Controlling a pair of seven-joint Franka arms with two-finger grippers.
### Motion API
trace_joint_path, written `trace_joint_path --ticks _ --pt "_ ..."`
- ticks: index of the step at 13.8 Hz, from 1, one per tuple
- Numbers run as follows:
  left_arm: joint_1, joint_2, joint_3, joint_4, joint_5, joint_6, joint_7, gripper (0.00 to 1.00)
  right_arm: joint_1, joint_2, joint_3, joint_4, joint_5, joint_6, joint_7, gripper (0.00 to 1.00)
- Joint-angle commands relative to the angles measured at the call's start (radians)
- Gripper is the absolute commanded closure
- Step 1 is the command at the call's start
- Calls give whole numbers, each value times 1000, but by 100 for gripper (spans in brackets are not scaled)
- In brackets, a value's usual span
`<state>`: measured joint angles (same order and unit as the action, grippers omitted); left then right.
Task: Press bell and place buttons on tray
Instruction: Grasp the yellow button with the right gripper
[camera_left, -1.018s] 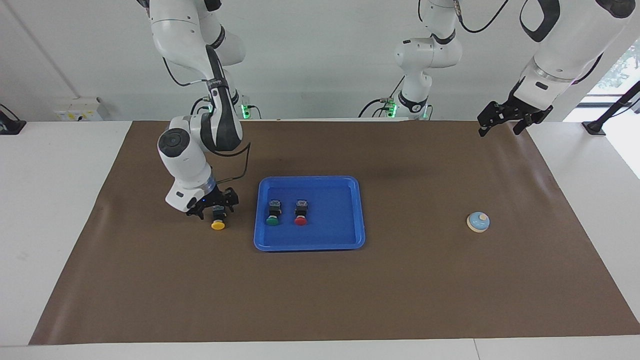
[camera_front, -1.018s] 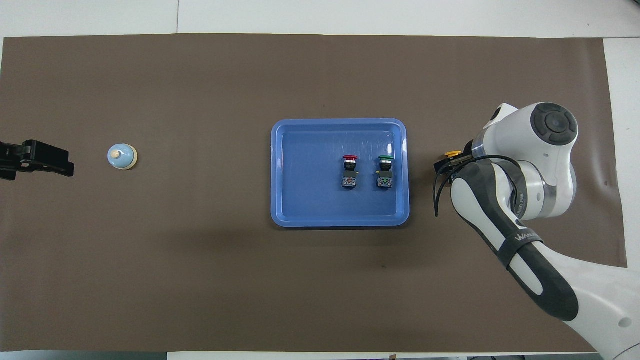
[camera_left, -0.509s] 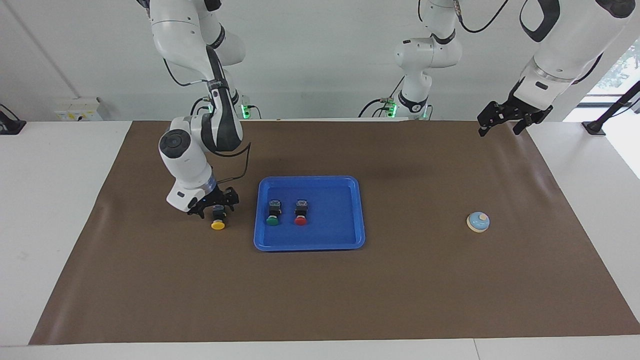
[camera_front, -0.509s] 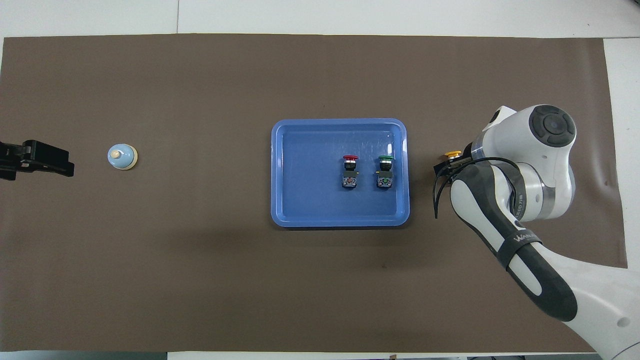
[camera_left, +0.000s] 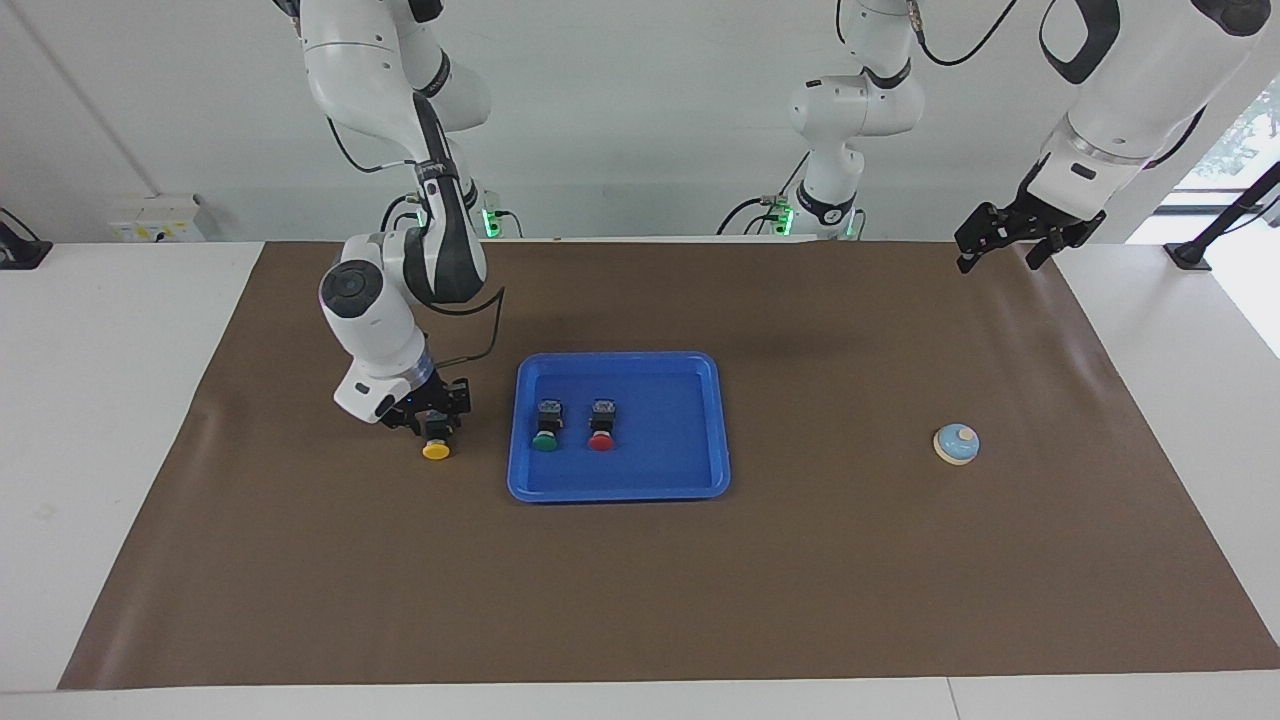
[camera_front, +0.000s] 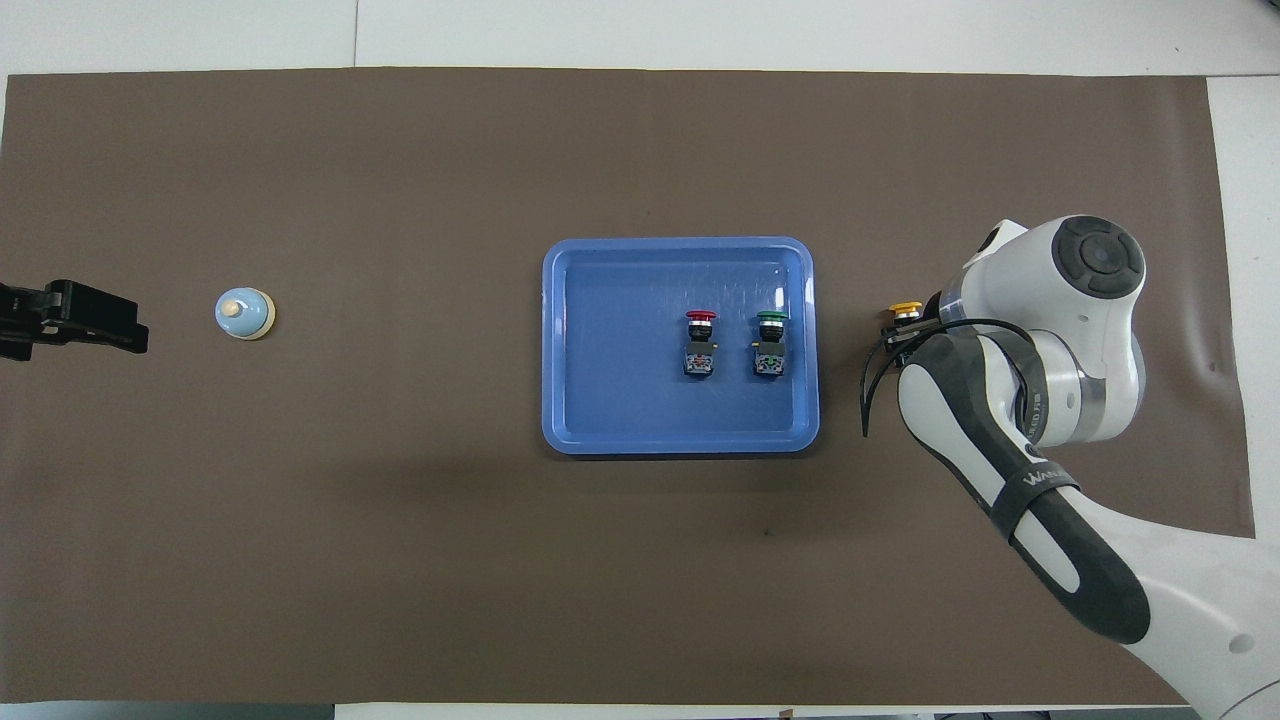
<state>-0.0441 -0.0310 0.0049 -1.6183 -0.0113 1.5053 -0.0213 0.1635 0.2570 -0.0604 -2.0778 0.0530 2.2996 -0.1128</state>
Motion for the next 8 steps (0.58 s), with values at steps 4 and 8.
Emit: trace_joint_path --ticks 4,8 --pt "3 -12 0 -11 1 -10 -8 0 -4 -15 16 74 10 -34 66 100" --pt "3 -12 0 -11 1 -10 -8 0 77 28 45 325 10 -265 301 100"
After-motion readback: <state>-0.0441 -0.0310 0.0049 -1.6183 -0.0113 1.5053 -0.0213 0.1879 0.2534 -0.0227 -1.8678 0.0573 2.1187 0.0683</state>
